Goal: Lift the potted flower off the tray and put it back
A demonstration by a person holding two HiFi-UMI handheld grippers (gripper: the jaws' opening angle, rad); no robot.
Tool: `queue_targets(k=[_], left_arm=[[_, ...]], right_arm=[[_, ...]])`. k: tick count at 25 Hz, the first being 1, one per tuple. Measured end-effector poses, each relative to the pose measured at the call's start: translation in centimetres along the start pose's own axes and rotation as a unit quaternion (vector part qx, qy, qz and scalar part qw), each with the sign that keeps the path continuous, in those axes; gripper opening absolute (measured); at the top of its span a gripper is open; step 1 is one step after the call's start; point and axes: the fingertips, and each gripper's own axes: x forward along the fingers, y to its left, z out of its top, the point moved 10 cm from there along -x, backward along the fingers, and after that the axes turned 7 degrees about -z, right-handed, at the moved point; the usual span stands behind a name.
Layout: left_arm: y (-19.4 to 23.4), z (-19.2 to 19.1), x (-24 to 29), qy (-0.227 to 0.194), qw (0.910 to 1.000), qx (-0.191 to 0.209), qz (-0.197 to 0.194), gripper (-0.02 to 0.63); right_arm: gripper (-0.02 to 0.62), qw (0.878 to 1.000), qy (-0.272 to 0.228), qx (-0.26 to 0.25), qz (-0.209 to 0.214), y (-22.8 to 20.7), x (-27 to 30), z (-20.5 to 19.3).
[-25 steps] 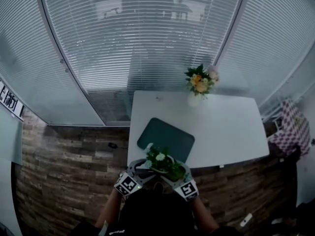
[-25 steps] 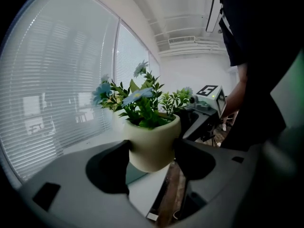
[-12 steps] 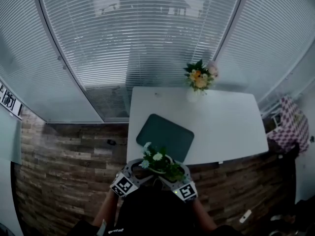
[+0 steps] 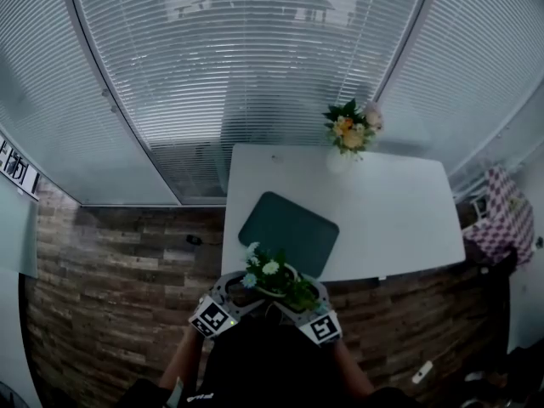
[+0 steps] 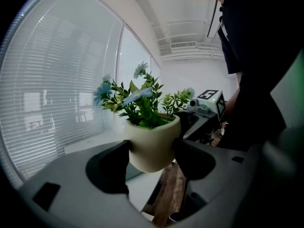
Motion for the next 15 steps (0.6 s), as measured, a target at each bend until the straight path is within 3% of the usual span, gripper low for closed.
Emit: queue_targets(k=[15], left_arm=[[0.7,-0.3,0.9,0.004,1.0,-0.006,-0.003,0.288]], right_arm=[[0.373,1.0,0.003,-0.006,-0.004,-0.7,0.4,-0.2]])
